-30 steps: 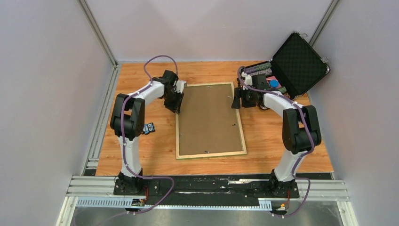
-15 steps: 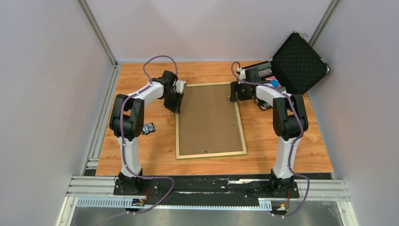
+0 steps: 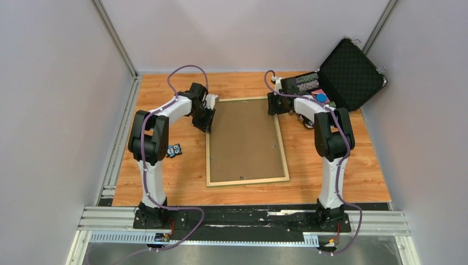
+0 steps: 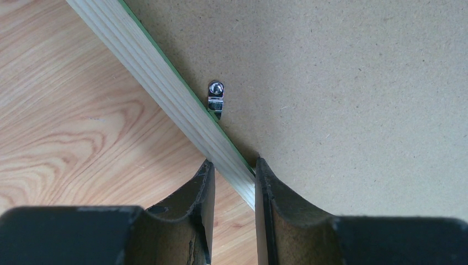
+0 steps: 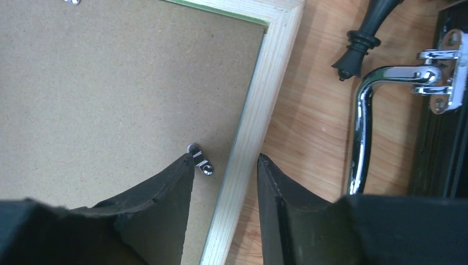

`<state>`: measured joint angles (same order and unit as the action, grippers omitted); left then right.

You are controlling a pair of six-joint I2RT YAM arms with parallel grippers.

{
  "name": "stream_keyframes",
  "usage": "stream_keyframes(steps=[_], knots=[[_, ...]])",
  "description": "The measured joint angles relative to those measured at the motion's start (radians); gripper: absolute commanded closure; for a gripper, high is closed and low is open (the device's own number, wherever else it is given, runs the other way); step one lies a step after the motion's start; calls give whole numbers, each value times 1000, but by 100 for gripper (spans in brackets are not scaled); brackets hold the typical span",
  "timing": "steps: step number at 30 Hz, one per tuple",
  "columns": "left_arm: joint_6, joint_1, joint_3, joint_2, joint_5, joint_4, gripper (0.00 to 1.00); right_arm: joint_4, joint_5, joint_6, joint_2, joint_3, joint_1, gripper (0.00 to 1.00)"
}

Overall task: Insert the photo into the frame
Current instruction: Install the photo frame at the center of the board.

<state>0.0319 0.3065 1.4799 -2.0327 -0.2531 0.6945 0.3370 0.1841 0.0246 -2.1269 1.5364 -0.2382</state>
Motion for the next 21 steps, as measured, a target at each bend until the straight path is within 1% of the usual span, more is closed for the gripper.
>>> stream_keyframes(steps=[2,4,9,17,21], knots=[[0,0,0,0,0,0,100,2,-10,2,0,2,-1,66],[0,0,0,0,0,0,100,2,-15,4,0,5,0,69],[1,0,0,0,0,0,100,9,-29,3,-7,17,1,73],[1,0,0,0,0,0,100,25,-29,-10,-11,29,1,83],[1,0,0,0,0,0,100,32,-29,-19,-13,35,2,86]])
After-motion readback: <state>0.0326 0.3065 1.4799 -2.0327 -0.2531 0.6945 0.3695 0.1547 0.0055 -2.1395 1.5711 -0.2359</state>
